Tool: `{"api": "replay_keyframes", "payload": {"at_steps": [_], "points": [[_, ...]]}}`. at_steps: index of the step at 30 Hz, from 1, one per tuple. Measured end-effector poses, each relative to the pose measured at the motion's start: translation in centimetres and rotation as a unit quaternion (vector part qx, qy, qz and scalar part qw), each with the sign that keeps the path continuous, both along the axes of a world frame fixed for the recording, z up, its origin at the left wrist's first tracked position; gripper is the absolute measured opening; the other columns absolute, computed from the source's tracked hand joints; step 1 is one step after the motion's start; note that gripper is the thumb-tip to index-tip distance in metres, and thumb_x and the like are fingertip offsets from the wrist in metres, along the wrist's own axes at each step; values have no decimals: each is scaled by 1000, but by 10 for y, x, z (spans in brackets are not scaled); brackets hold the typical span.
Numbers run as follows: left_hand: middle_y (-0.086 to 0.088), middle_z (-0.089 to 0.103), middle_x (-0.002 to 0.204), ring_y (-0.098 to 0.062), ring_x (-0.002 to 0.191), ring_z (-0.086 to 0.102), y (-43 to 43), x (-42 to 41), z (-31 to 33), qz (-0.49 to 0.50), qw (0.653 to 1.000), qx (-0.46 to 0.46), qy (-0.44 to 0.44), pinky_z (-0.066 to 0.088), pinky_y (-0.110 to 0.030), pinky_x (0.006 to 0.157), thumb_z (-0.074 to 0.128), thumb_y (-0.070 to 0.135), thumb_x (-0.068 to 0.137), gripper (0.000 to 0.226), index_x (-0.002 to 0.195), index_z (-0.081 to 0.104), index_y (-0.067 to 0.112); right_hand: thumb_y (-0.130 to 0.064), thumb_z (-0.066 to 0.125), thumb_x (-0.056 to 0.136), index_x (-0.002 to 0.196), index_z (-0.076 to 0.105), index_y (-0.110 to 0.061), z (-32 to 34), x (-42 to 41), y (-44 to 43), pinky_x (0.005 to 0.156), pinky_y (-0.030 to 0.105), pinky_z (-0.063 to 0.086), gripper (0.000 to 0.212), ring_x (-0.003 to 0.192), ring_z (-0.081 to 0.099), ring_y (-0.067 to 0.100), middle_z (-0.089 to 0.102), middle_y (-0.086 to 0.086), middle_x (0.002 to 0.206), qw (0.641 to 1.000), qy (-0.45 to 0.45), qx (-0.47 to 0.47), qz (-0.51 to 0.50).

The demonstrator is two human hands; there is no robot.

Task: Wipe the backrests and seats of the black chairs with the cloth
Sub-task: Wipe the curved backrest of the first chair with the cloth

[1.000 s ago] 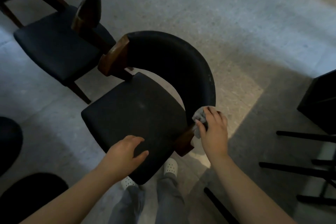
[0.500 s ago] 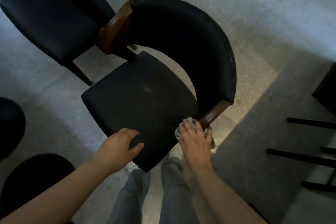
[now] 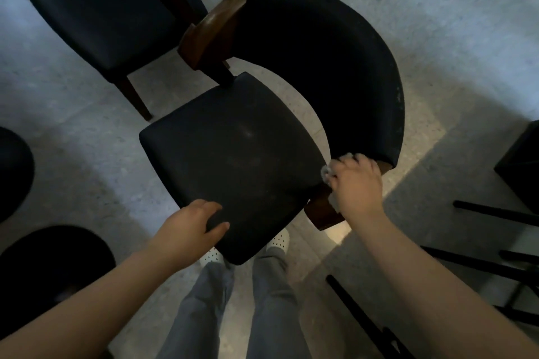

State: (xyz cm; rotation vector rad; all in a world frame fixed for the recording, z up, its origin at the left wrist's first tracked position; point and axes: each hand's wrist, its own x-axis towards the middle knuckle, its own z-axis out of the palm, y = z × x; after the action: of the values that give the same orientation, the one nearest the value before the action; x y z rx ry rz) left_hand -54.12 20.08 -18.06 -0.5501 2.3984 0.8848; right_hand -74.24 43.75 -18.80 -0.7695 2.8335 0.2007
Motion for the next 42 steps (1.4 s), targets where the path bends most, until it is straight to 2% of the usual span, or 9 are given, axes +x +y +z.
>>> {"api": "replay_keyframes", "payload": {"at_steps": [8,16,18,21,26,31,35,39,42], "points": [[4,55,123,-6,86,53,1,6,-11,24,1000,17,0,42,-18,78,51,46,96,45,134,52,23,-50,32,100,106,63,-21,-32,12,-25,100,43,35,43,105,55,26,63,5,106,979,-24,200,37],[2,54,128,-10,106,57,-13,8,-19,46,998,14,-32,48,-24,89,49,44,98,45,137,51,21,-25,55,94,105,59,-18,-61,33,-44,75,41,52,13,91,56,28,58,7,98,942,-161,257,142],[2,55,128,-10,106,57,-16,9,-19,55,998,15,-40,49,-25,90,49,44,98,45,136,51,21,-32,51,96,95,58,-21,-58,41,-47,77,38,50,13,86,55,22,59,2,91,950,-198,186,152],[2,55,127,-9,104,57,-17,5,-14,67,997,20,-43,49,-25,89,50,43,98,43,135,52,22,-46,42,100,83,54,-30,-38,53,-46,71,30,48,26,75,56,8,58,-8,79,964,-260,-47,-7],[10,61,116,-2,100,59,-3,-20,12,158,979,131,6,47,-15,82,55,40,96,34,127,59,26,-38,43,102,102,59,-29,22,63,-40,73,19,49,19,86,61,1,63,-9,93,815,-305,-398,-292],[13,64,113,1,101,62,33,-59,63,249,923,285,69,52,-20,89,58,35,93,31,123,60,30,-34,42,102,110,54,-26,73,63,-39,67,13,48,15,88,62,0,61,-3,103,705,-340,-500,-371],[11,64,119,2,99,65,62,-84,96,309,854,406,97,55,-19,78,55,40,91,40,130,54,33,-26,58,96,104,63,-18,103,58,-40,72,21,54,13,90,69,10,71,0,98,637,-334,-576,-389],[2,68,118,-16,110,66,79,-97,107,332,798,496,85,54,-39,93,58,44,81,47,126,57,32,-20,67,90,94,69,-16,116,55,-38,70,23,55,6,85,71,12,74,1,89,631,-256,-609,-407],[-13,67,116,-28,106,67,89,-110,113,371,756,534,70,55,-45,90,60,30,81,44,122,59,13,-20,68,90,95,73,-19,118,50,-29,76,28,58,7,86,71,11,75,-2,89,634,-259,-604,-408]]}}
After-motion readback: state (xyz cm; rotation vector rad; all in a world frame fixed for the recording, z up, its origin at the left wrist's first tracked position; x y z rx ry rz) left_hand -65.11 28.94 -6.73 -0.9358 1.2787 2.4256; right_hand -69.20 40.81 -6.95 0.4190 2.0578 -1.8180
